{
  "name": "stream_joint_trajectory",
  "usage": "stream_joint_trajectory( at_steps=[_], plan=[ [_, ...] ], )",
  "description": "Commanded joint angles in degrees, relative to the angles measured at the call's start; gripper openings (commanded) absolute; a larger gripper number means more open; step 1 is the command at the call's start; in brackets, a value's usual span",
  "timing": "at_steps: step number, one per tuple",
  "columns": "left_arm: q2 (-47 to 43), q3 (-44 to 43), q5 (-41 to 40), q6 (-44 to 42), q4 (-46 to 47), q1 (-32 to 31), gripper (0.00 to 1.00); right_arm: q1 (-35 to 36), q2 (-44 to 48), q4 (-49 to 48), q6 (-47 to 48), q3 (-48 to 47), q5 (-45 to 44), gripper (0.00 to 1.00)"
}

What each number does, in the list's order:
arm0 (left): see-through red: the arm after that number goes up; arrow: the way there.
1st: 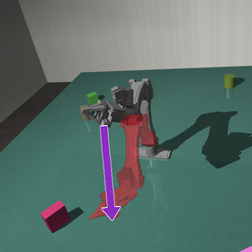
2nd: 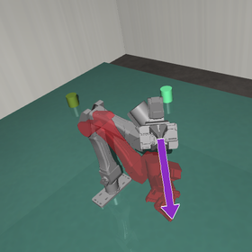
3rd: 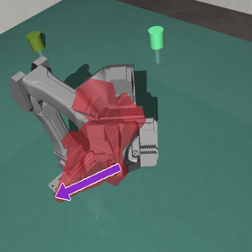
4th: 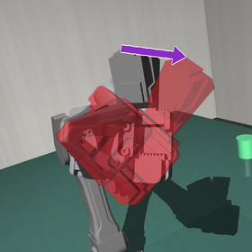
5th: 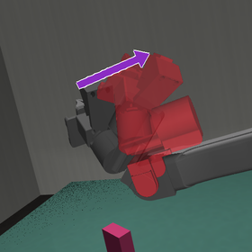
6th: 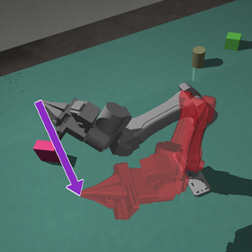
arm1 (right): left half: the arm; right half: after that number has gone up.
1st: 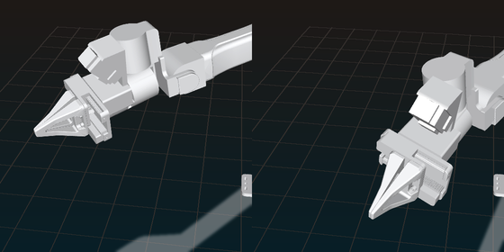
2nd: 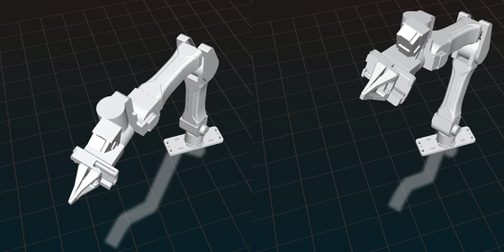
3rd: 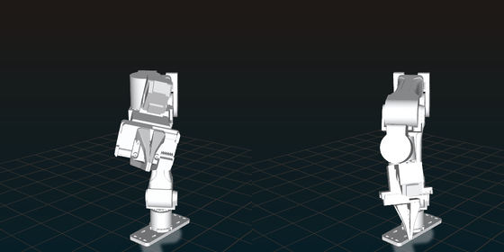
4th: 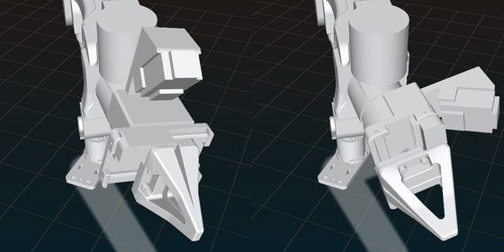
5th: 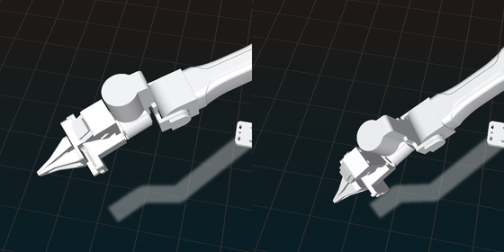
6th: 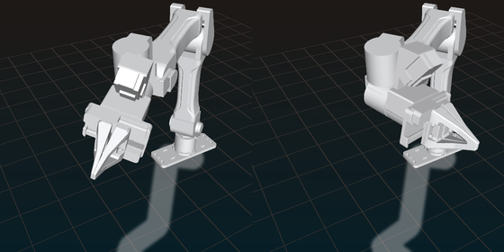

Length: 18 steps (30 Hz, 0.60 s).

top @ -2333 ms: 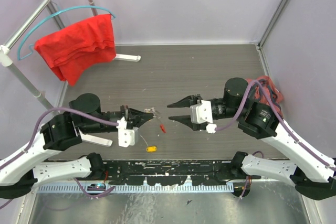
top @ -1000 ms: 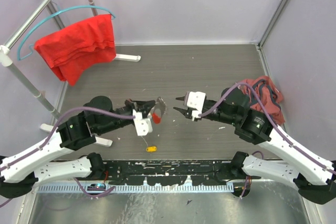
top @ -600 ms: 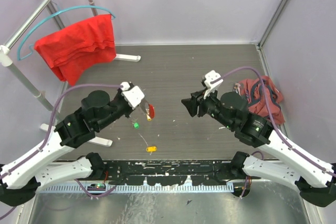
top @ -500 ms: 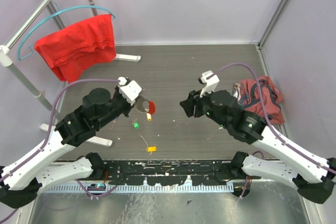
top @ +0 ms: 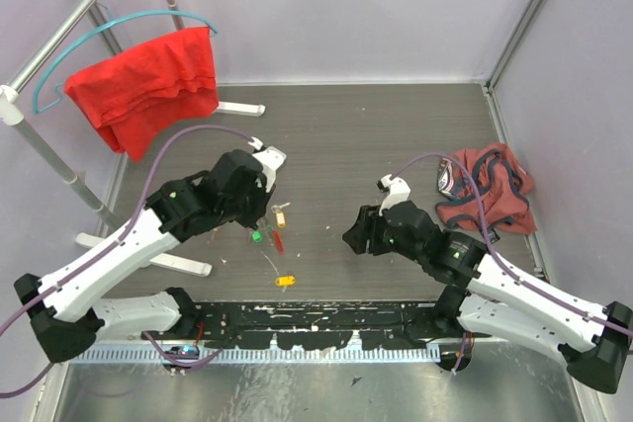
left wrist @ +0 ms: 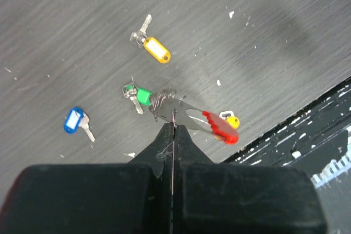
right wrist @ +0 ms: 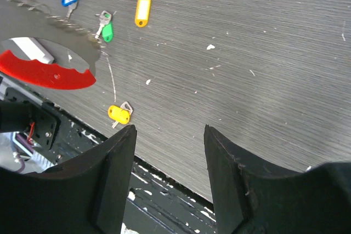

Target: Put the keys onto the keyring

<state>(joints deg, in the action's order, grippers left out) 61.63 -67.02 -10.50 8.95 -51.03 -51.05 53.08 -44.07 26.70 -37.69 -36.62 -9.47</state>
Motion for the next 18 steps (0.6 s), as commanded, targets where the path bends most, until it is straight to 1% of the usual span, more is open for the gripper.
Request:
stream_joint_trajectory(
  at_steps=[1,4,7,10,11,14,16,18],
  plan=[
    [4.3,-5.4,1.1,5.7,-7.2,0.2,0.0,0.1,1.6,-3.0,-0.3,1.2,2.8,0.58],
    [6.7,-7.8,0.5,8.7,-9.0,0.2,0.0,0.2,3.8,-4.4,0.4,3.6,4.4,0.58],
    [7.8,-8.7,-3.3,12.0,-8.9,0.3,0.0,0.4,5.0,-5.2,0.4,5.6,4.5,0.58],
    [7.4,-8.6,-0.8,8.2,-6.4,0.4,0.0,1.4,4.6,-6.1,0.9,6.2,4.7,0.57],
    [6.9,-8.4,-1.1,7.6,-5.7,0.4,0.0,2.0,4.1,-6.3,1.0,6.2,4.4,0.57],
    [6.2,-9.1,-2.0,7.2,-5.5,2.2,0.0,5.3,0.8,-7.1,1.2,4.8,1.8,0.57],
    [5.7,-9.2,-2.6,8.2,-4.8,4.6,0.0,9.1,-3.2,-8.5,1.5,3.4,-1.0,0.57],
    [4.1,-8.0,-3.1,8.7,-2.0,8.0,0.0,14.0,-8.5,-9.9,2.7,1.2,-5.2,0.57]
  ],
)
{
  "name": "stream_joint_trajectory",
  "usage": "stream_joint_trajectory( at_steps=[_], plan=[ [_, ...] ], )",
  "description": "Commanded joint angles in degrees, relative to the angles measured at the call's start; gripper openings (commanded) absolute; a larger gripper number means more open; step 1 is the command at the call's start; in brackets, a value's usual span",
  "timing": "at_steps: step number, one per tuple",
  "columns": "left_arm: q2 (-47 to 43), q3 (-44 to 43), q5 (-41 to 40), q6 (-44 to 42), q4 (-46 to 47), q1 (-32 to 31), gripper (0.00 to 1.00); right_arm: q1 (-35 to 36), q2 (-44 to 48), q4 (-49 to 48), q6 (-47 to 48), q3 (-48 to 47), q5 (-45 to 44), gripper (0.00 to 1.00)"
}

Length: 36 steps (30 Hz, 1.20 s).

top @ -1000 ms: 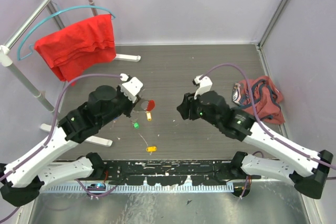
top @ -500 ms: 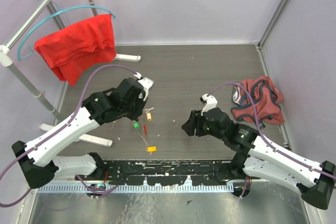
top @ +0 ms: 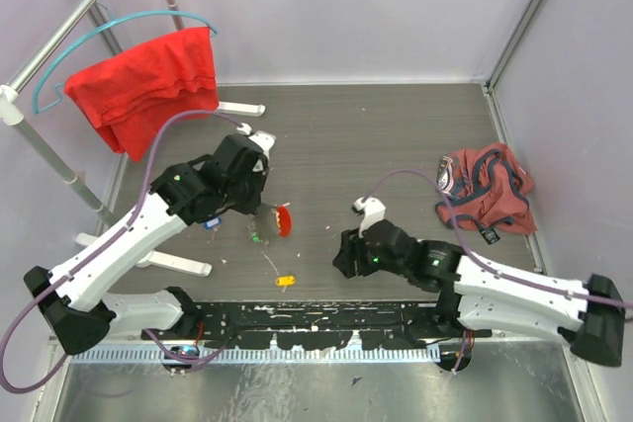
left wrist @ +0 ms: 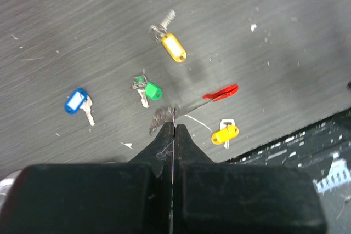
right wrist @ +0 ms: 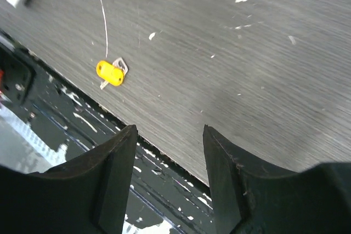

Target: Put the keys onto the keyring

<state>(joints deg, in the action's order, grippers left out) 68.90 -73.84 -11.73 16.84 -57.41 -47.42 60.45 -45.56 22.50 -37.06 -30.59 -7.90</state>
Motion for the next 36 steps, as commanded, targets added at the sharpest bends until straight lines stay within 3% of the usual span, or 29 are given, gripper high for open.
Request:
stream_joint_trajectory(
  at_steps=[1,6,14,36],
  plan=[
    [-4.0,-0.5,-0.9,1.1,5.5,6.8,0.0,9.0,-9.9,-6.0,3.0,-6.6,-9.3,0.58],
    [-6.3,2.2,6.0,-0.3,9.8,16.2,0.0,16.8,-26.0,-7.1,11.7,-16.6,-12.0,0.58],
    [-11.5,5.2,-4.7,-3.7,13.7,17.6,0.0,17.6,-44.6,-4.2,17.6,-29.6,-8.1,0.46],
    [-16.9,13.3,-6.5,-3.1,20.6,21.1,0.0,19.7,-59.0,9.0,18.9,-41.3,-11.3,0.38]
  ],
)
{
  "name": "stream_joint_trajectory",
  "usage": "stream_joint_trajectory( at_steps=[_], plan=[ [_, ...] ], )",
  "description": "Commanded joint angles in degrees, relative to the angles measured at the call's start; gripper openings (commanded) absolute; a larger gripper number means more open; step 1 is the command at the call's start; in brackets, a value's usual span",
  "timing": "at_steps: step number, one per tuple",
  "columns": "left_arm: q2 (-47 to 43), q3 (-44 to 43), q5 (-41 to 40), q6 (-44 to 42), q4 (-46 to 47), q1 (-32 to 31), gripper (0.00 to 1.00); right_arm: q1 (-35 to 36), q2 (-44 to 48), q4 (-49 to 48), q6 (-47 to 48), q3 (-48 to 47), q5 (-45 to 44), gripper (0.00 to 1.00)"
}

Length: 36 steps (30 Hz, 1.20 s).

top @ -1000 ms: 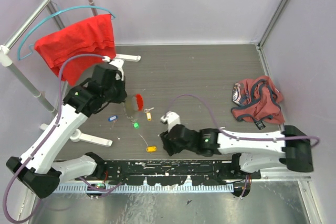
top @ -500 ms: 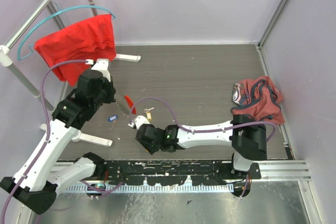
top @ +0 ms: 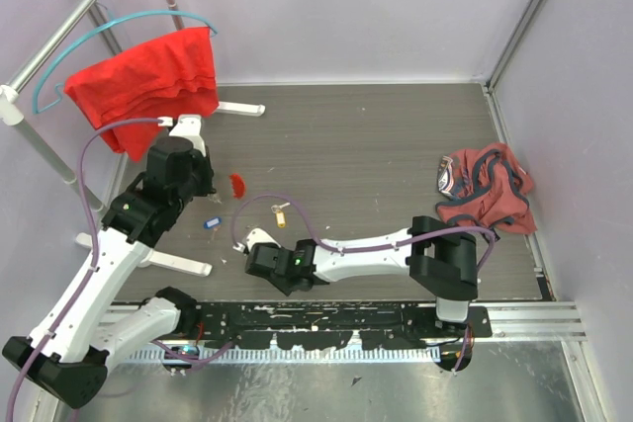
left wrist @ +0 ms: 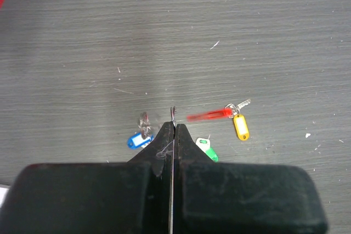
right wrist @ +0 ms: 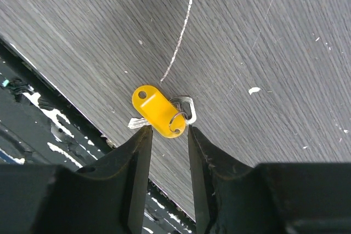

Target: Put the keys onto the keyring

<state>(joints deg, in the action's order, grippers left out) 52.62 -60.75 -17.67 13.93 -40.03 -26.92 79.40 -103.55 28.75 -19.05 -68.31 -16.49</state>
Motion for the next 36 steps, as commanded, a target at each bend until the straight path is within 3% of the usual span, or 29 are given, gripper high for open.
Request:
stream_joint_trajectory(
  at_steps=[1,17,24,31,36],
  plan=[
    [-0.6,0.1,-0.3,-0.2,3.2,0.6,0.0,1.0,-1.4,3.2,0.9,-3.9,-3.4,0.37],
    [-0.2,0.3,2.0,-0.5,3.6,1.1,0.0,1.3,-3.6,2.3,0.9,-3.9,-4.6,0.31],
    [-0.3,0.5,2.3,-0.6,3.6,1.1,0.0,1.3,-4.1,1.1,0.7,-3.3,-3.2,0.21],
    [-0.4,0.6,2.4,-0.8,3.8,1.2,0.0,1.3,-2.2,0.6,0.4,-2.6,-4.8,0.03],
    [-1.2,1.3,4.0,-1.6,4.4,1.2,0.0,1.2,3.5,-0.9,1.7,-0.5,-5.3,0.01]
  ],
)
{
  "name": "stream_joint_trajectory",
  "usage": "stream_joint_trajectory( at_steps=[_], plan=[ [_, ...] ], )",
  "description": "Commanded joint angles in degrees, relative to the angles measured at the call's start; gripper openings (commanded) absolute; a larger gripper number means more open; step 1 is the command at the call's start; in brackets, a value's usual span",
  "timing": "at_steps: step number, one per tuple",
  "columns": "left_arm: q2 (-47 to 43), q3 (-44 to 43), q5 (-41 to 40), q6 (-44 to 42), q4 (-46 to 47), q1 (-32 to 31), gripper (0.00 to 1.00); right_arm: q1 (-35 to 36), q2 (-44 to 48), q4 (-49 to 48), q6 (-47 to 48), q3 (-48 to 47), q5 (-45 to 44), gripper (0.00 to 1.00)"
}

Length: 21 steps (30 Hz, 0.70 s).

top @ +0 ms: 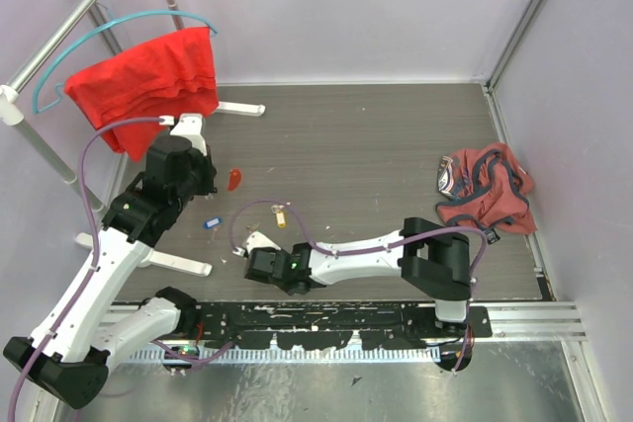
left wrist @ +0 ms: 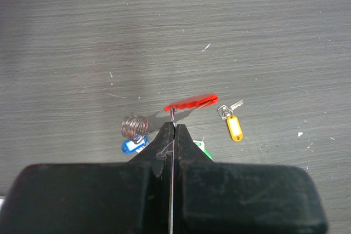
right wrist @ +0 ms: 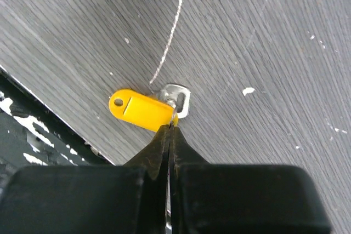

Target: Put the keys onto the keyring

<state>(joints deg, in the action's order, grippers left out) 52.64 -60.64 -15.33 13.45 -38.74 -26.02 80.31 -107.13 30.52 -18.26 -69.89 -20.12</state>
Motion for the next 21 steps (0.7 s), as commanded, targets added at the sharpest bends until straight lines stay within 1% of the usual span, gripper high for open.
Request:
stream_joint_trajectory(
  at_steps=[1,5,9,12,17,21],
  plan=[
    [-1.4,1.4,2.2,-1.3,3.3,0.3,0.0,0.2,8.5,-3.2,1.3,1.5,-1.2,0.01],
    [-2.6,2.4,5.3,-2.6,4.1,0.2,0.0,-0.7,13.5,-4.6,2.4,3.2,0.6,0.01],
    [-3.7,3.5,9.9,-4.0,5.1,0.2,0.0,-1.5,19.6,-8.4,4.4,6.6,1.8,0.01],
    [-4.4,4.6,15.7,-5.5,6.9,0.2,0.0,-3.3,24.8,-10.6,6.1,8.8,5.2,0.01],
    [-5.0,5.9,27.6,-7.5,9.6,0.3,0.0,-4.2,33.4,-12.4,9.7,9.7,6.9,0.01],
    [-6.2,7.1,30.7,-7.6,13.0,0.2,0.0,-5.0,40.2,-18.3,13.1,13.4,7.1,0.01]
  ],
)
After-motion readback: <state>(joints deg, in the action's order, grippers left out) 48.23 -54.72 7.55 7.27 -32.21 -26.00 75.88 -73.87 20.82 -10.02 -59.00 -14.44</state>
